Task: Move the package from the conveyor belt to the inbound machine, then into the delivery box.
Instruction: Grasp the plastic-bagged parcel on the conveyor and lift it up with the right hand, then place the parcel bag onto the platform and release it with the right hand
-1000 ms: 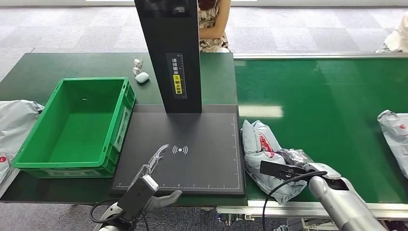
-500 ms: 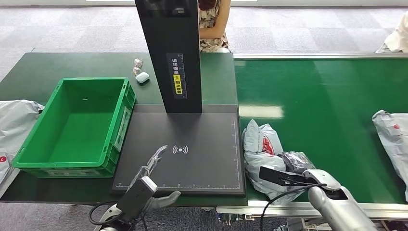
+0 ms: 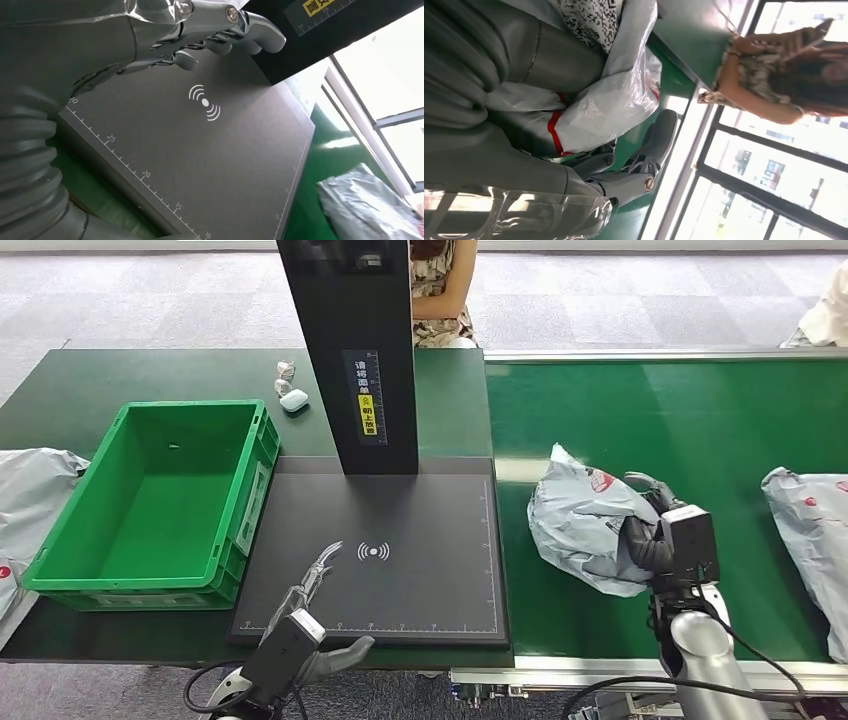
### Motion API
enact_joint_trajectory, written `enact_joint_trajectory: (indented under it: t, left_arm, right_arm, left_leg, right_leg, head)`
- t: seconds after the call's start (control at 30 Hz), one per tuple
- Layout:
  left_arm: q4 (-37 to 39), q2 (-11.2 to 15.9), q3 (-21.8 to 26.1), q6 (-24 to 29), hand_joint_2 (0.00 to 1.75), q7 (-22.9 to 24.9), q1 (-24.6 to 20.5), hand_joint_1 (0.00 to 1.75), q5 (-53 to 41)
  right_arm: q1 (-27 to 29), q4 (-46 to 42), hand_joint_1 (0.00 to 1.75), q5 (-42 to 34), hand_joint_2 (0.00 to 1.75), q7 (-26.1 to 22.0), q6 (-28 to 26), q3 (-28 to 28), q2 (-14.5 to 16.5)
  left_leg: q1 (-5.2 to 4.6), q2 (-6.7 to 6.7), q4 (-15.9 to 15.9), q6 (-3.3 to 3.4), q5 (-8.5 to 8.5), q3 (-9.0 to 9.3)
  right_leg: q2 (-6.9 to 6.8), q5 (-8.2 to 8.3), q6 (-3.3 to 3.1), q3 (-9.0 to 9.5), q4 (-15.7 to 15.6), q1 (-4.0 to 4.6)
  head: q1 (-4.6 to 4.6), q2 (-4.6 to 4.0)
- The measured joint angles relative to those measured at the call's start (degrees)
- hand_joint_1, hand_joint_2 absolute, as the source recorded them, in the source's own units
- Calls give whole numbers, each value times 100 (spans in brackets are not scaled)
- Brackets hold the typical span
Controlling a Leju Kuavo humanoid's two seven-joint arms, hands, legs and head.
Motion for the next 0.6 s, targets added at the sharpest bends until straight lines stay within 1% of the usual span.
enact_joint_trajectory:
  t: [0.2, 0.37, 0.5, 0.6]
  left_arm:
    - [0, -1, 0, 50, 175, -36, 2, 0, 0]
    - [-1, 1, -1, 123, 175, -96, 8, 0, -2]
    - [-1, 2, -16, 157, 175, -114, 19, 0, -8]
    - [-2, 2, -49, 195, 175, -117, 16, 0, -16]
  right_arm:
    - [30, -490, 175, -713, 175, -351, -165, -67, 137]
    - [-105, -877, 175, -1191, 175, -575, -107, 71, 222]
    - [-477, -987, 175, -1349, 175, -483, 103, 417, 327]
    - [-953, -891, 175, -1431, 175, -269, 403, 843, 498]
  left_leg:
    - [0, 2, 0, 0, 0, -3]
    - [0, 4, -1, -1, 1, -4]
    - [0, 11, -3, -3, 2, -4]
    - [2, 20, -3, -7, 5, -4]
  right_leg:
    - [1, 0, 0, -3, 0, 0]
    - [3, 1, -1, -4, 3, 1]
    - [10, 3, -3, -5, 6, 1]
    - [18, 5, -7, -9, 10, 2]
  head:
    - [-1, 0]
    - [-1, 0]
    - [-1, 0]
    - [-1, 0]
